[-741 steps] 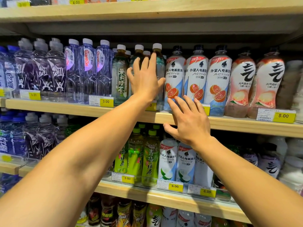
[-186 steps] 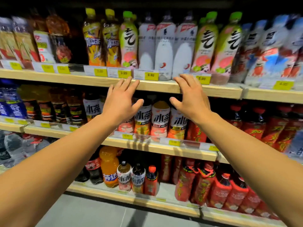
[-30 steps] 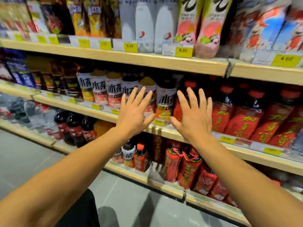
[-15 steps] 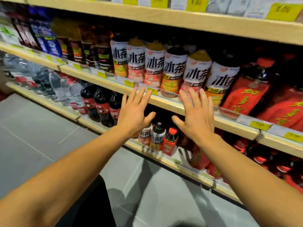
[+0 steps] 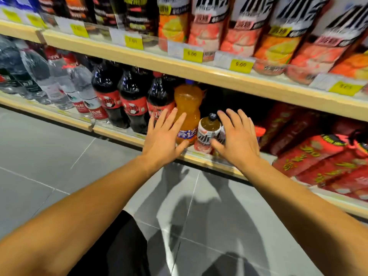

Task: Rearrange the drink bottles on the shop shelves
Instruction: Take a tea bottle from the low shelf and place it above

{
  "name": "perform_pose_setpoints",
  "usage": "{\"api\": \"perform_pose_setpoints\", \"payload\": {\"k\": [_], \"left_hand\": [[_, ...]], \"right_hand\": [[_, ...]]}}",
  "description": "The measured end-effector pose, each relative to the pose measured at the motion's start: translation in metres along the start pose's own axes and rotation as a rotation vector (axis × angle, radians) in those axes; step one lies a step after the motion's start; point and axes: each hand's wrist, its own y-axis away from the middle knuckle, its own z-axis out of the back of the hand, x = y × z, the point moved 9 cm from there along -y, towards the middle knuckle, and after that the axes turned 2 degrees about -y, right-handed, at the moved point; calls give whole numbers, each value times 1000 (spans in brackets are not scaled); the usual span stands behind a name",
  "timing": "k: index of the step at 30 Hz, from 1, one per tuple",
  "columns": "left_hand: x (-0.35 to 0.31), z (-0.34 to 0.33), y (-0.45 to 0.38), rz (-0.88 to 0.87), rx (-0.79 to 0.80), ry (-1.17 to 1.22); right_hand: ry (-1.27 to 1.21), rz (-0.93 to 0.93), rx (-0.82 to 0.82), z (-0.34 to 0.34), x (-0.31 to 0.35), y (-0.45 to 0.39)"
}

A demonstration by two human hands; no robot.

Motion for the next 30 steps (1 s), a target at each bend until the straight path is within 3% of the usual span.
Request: {"api": "perform_pose_setpoints", "payload": {"k": [12, 16, 19, 25, 30], "left_hand": [[13, -95, -28, -94, 137, 67], [9, -108, -24, -76, 160, 57], [8, -107, -21, -42, 155, 107], [-2, -86, -20, 11, 58, 533], [-24, -73, -11, 7, 62, 911]], "right_hand": [[142, -156, 79, -84, -17, -71], [91, -190, 8, -84, -17, -80], [-41, -111, -75, -78, -4, -69], [-185, -13, -237, -16, 14, -43], [-283, -52, -391, 64, 25, -33]]}}
